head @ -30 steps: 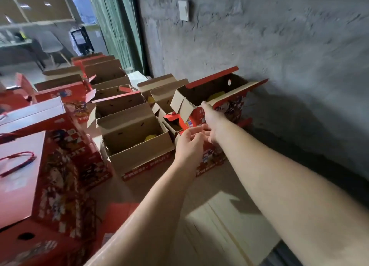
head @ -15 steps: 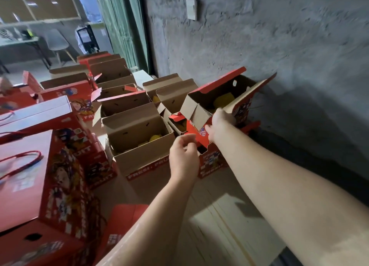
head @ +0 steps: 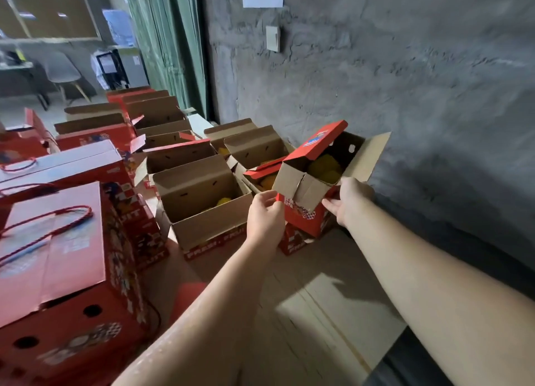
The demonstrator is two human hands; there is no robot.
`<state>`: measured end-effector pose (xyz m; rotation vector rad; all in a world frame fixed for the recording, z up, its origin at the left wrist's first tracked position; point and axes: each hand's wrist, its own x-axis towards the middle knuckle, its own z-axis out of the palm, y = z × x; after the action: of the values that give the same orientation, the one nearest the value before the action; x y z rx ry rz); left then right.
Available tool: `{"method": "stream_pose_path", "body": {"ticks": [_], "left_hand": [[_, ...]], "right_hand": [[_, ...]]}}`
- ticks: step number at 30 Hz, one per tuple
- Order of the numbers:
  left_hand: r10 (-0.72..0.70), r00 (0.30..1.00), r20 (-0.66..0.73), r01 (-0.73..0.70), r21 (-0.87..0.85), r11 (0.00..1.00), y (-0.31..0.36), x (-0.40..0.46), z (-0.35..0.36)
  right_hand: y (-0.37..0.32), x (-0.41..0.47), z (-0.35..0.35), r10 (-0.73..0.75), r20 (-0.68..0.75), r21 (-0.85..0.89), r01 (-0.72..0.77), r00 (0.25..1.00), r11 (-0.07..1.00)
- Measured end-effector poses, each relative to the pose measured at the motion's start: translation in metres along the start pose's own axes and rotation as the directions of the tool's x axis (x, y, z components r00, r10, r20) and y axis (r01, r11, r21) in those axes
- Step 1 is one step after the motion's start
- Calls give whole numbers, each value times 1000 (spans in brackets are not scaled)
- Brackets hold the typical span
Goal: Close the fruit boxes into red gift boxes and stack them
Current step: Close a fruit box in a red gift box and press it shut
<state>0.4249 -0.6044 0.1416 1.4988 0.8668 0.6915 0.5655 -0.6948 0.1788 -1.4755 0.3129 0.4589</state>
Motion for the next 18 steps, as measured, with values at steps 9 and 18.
{"method": "stream_pose_path", "body": {"ticks": [9, 18], "left_hand": [[-58, 975, 214, -23, 355, 935, 30, 47, 50], [-10, 996, 87, -12, 255, 967, 20, 86, 72]], "right_hand": [[20, 8, -25, -10, -54, -126, 3, 998, 992], [18, 37, -9, 285, 288, -228, -224, 914, 948]]}}
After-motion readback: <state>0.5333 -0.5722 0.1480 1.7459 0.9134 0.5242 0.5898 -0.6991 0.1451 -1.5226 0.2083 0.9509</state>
